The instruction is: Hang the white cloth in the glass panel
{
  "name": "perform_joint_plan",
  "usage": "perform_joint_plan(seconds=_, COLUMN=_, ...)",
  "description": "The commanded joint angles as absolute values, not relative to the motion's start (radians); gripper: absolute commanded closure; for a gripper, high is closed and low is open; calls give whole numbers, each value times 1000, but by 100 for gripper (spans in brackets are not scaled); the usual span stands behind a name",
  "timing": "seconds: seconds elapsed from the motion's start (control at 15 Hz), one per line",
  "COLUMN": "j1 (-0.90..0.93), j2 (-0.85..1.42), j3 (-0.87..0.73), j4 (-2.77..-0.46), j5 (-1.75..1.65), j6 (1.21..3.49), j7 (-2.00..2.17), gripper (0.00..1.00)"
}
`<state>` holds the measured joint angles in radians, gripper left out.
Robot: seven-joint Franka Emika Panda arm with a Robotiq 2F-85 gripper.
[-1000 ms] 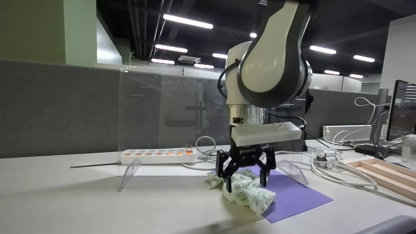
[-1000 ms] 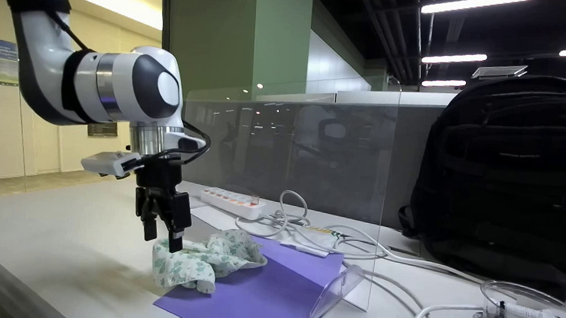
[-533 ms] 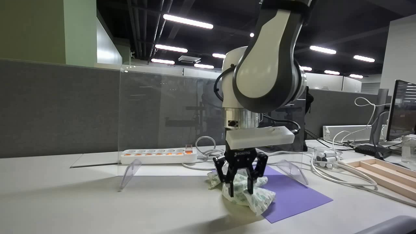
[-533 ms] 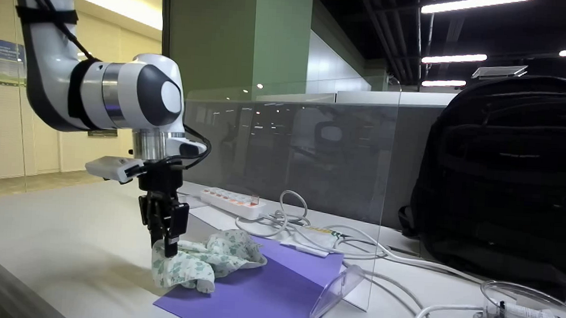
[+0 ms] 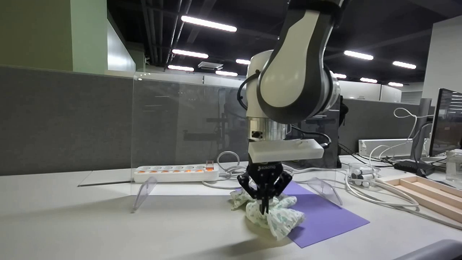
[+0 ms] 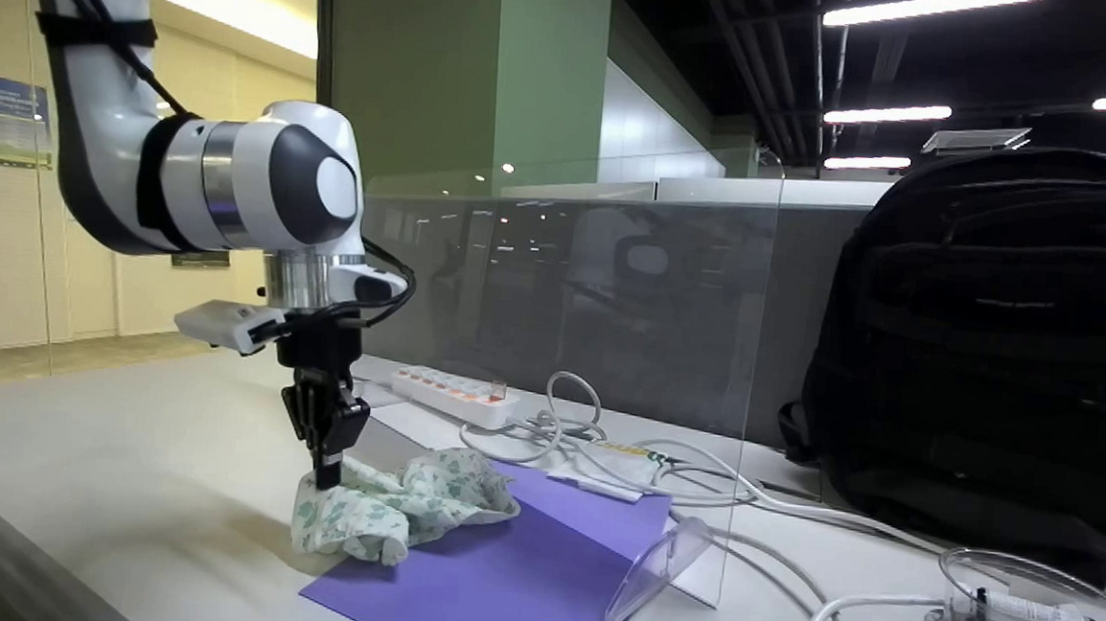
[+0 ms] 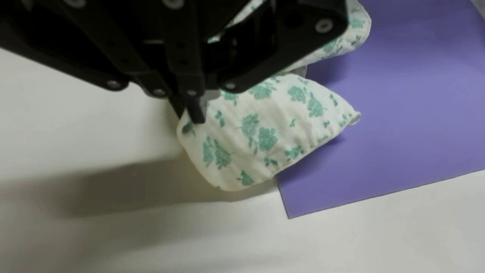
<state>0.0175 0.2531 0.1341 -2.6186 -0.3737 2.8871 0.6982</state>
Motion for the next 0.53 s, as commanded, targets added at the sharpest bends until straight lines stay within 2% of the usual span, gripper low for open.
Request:
perform_joint_plan(seconds=0.0, j1=16, j2=215, j3=145, j4=-2614, j5=-345, j6=2879, j7=712, gripper=100)
perform_joint_plan(seconds=0.4, j1=3, j2=100, j3=182, j4=-2558, j5=-236, j6=2819, j7=675, gripper=100)
perform_joint_plan(seconds=0.47, j1=70, j2=73, j3=130, j4=-2546, j5=-159, j6=2800, j7=627, gripper=100)
